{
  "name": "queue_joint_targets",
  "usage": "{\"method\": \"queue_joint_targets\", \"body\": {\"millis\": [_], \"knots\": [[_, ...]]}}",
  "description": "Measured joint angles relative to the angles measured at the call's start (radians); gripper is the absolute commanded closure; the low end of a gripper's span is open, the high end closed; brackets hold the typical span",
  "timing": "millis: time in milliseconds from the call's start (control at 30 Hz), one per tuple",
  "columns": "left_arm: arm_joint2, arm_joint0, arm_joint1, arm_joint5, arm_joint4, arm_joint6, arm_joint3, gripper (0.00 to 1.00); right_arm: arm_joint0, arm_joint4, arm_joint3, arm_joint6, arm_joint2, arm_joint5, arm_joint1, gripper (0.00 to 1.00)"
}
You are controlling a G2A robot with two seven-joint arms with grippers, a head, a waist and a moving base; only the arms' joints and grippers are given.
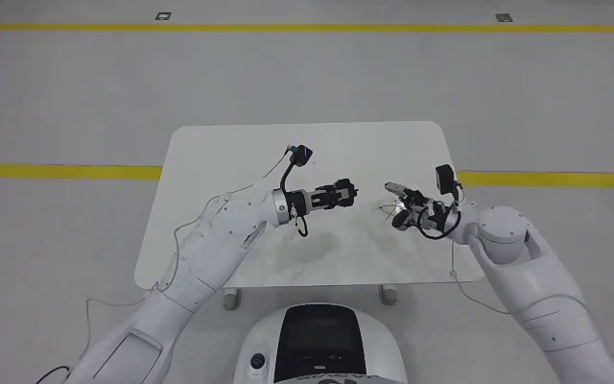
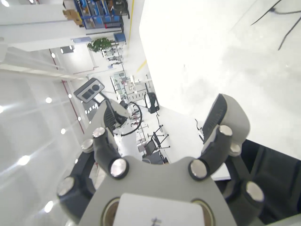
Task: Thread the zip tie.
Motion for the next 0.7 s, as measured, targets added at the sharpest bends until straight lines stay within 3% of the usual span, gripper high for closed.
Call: {"method": "queue_joint_targets", "body": {"millis": [200, 500, 700], "knots": [[0.000, 0.000, 0.000, 0.000, 0.000, 0.000, 0.000, 1.00, 0.081, -0.088, 0.073, -0.139, -0.096, -0.006, -0.002, 0.00], [0.000, 0.000, 0.000, 0.000, 0.000, 0.000, 0.000, 1.00, 0.339, -0.150, 0.267, -0.174, -0.297, -0.006, -0.012, 0.00], [0.000, 0.000, 0.000, 0.000, 0.000, 0.000, 0.000, 1.00, 0.520, -0.170, 0.428, -0.163, -0.467, -0.006, -0.039, 0.00]]}}
